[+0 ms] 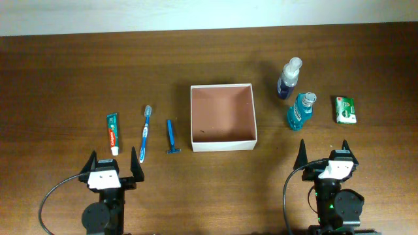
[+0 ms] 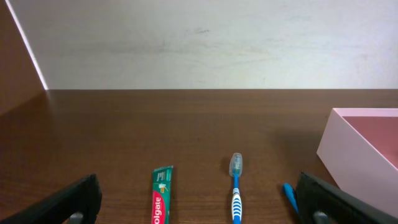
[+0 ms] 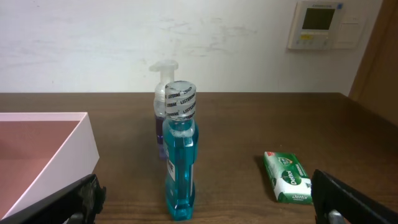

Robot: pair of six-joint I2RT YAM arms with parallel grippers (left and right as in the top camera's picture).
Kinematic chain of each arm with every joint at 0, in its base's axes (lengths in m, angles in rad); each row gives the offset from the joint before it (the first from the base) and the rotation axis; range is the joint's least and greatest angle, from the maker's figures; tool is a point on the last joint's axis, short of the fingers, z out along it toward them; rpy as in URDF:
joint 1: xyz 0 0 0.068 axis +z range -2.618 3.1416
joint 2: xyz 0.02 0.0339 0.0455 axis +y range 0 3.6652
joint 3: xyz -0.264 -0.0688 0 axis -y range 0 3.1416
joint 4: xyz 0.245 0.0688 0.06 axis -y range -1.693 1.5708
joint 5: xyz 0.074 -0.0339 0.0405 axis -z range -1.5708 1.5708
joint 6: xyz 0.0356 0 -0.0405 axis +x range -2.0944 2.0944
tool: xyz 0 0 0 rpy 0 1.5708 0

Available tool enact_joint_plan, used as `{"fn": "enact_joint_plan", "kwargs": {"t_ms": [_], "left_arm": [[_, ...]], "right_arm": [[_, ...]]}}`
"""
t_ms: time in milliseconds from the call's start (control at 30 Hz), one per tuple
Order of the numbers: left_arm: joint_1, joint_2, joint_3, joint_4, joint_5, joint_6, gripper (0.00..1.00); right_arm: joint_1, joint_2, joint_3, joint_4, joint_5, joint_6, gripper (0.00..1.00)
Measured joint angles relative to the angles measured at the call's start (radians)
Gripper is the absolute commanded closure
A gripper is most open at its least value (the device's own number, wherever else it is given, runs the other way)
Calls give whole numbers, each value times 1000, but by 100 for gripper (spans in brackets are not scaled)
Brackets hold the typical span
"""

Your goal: Pack container

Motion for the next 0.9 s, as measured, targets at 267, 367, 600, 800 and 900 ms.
{"fn": "enact_joint_plan", "kwargs": {"t_ms": [267,367,600,800,900], "left_arm": [[-44,0,0,-3,35,43,1],[-44,0,0,-3,38,47,1],[-44,0,0,-3,39,47,1],[-44,0,0,-3,39,47,1],[-44,0,0,-3,39,47,1]], "right_arm": [[0,0,0,-7,5,23,2],[0,0,0,-7,5,26,2],[0,0,0,-7,5,30,2],[0,0,0,-7,5,31,2],[0,0,0,-7,5,31,2]]}}
